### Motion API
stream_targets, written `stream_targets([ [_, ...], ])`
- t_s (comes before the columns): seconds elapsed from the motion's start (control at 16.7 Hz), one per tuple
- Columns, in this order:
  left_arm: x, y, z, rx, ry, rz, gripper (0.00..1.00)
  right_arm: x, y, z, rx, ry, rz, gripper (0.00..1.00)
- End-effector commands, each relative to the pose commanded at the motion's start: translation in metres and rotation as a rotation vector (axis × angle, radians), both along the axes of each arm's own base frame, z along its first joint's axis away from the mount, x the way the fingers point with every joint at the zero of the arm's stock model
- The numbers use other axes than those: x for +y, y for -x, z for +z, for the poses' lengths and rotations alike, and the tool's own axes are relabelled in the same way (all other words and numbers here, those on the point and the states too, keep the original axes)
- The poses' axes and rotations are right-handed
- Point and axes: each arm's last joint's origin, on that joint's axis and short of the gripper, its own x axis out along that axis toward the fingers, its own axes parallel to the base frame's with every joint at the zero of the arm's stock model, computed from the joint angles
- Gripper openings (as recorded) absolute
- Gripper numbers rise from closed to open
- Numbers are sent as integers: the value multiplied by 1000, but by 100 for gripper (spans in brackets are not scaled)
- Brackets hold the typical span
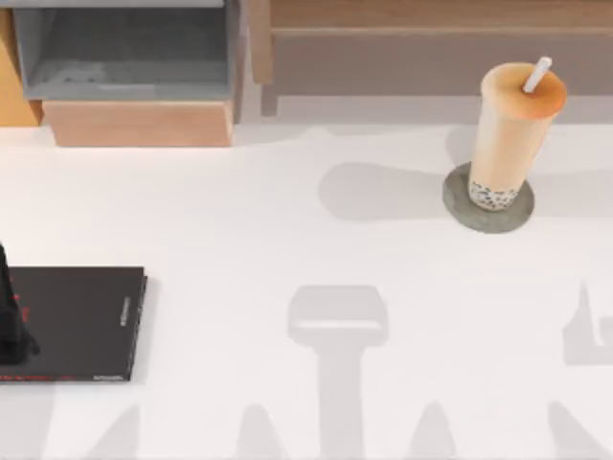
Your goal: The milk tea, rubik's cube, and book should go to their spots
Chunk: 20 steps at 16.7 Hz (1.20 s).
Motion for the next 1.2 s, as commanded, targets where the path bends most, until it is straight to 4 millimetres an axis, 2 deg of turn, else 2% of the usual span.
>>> stream_targets([
  [0.12, 0, 0, 9, -14, 1, -1, 100, 0, 0, 0, 0, 0, 0, 100],
  [0.24, -1, -2, 29, -40, 4, -3, 100, 0, 0, 0, 0, 0, 0, 100],
  [0.42, -3, -14, 72, -77, 11, -7, 100, 0, 0, 0, 0, 0, 0, 100],
  [0.54, -6, -34, 103, -84, 17, -9, 100, 0, 0, 0, 0, 0, 0, 100],
  [0.72, -14, -86, 138, -65, 23, -12, 100, 0, 0, 0, 0, 0, 0, 100],
  [0.84, -22, -133, 149, -40, 25, -14, 100, 0, 0, 0, 0, 0, 0, 100],
  [1.02, -39, -207, 143, -6, 25, -15, 100, 0, 0, 0, 0, 0, 0, 100],
  [1.2, -57, -269, 121, 13, 24, -16, 100, 0, 0, 0, 0, 0, 0, 100],
])
